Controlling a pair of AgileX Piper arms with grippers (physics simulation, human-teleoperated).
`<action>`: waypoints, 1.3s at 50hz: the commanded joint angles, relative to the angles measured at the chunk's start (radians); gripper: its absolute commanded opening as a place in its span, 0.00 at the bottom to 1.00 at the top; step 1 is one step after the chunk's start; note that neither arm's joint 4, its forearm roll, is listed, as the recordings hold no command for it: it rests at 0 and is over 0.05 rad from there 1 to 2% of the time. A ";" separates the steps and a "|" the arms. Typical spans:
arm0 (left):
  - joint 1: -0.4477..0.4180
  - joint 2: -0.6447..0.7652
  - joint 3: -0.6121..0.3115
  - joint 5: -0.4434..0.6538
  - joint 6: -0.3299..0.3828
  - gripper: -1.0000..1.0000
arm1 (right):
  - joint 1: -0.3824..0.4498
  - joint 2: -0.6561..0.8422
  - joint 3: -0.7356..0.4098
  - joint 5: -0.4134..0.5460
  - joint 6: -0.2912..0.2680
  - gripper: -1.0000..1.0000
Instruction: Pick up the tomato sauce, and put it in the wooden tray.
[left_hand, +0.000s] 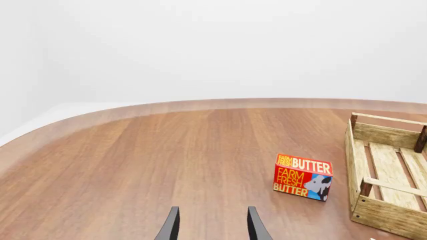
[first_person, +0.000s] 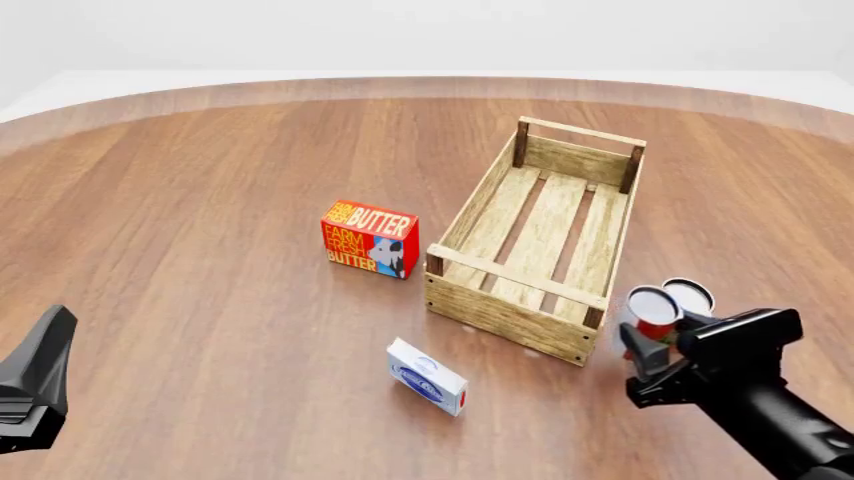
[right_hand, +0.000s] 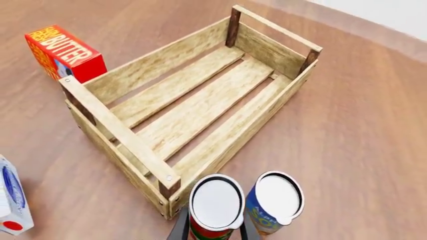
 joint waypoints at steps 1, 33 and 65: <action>0.000 0.000 0.000 0.000 0.000 1.00 | -0.006 -0.095 0.010 0.058 0.010 0.00; 0.000 0.000 0.000 0.000 0.000 1.00 | 0.001 -0.420 -0.072 0.335 -0.007 0.00; 0.000 0.000 0.000 0.000 0.000 1.00 | 0.030 -0.363 -0.244 0.386 -0.025 0.00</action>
